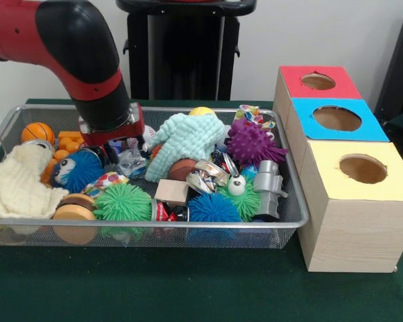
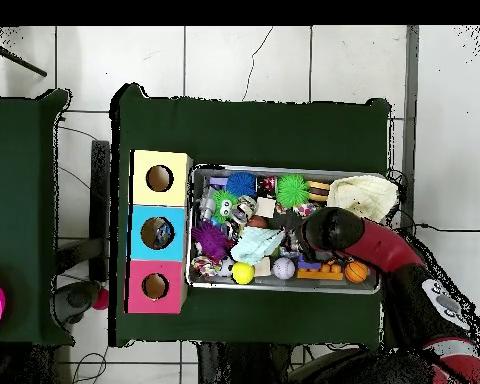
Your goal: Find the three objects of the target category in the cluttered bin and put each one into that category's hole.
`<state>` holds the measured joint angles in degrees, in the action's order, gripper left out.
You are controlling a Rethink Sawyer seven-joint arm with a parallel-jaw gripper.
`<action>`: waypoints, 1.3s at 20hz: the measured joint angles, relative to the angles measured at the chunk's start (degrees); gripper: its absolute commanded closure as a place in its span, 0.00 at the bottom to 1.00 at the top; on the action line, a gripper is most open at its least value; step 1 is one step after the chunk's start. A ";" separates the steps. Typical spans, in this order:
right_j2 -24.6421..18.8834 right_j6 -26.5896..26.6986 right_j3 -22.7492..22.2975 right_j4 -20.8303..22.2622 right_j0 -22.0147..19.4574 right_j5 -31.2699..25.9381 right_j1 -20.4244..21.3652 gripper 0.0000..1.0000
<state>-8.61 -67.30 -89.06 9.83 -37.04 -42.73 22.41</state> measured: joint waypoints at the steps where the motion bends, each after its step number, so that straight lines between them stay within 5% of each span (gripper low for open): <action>1: -0.14 0.00 -0.38 0.02 0.00 0.00 -0.01 0.00; 11: -0.45 0.00 -0.55 1.50 0.64 0.01 -0.04 0.00; 26: -0.11 0.00 2.07 12.00 5.27 3.86 2.07 0.00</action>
<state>-8.72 -67.30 -86.99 21.83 -31.77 -38.87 24.49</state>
